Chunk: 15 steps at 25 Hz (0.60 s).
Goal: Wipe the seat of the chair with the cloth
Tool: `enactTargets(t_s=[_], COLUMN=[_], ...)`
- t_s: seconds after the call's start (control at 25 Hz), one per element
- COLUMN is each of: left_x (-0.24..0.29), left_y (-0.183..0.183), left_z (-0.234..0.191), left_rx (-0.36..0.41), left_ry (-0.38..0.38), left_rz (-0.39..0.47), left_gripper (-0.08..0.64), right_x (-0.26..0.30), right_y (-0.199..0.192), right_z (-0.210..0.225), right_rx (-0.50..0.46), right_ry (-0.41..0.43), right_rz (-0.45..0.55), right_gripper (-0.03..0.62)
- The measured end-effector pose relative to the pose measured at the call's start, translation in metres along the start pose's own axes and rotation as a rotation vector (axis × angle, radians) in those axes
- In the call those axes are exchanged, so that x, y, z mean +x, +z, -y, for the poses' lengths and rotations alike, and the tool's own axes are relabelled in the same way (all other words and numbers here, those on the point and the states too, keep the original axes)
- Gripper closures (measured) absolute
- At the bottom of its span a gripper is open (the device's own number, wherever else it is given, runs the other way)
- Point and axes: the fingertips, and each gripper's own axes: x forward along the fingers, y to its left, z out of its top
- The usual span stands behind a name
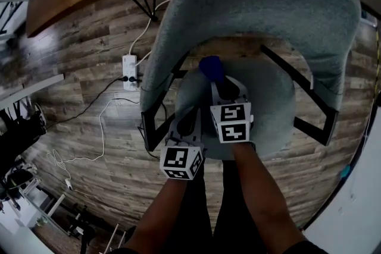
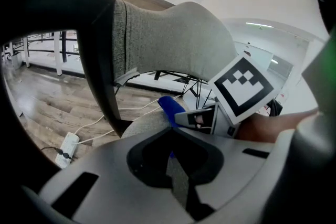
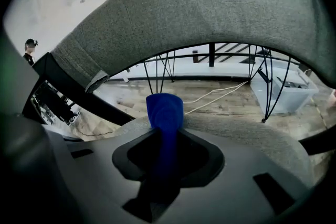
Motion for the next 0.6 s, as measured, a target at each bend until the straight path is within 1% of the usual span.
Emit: enactTargets(t_s=[0.32, 0.6], left_x=[0.013, 0.021], left_y=[-0.005, -0.007], left_z=[0.008, 0.021], left_rx=[0.009, 0.021], left_ry=[0.000, -0.018], left_rz=[-0.019, -0.035], left_gripper=[0.557, 0.555], right_x=[-0.012, -0.021], right_y=[-0.003, -0.010], right_z=[0.027, 0.056], right_rx=[0.025, 0.053], right_ry=[-0.036, -0.083], right_rz=[0.005, 0.015], right_gripper=[0.489, 0.489])
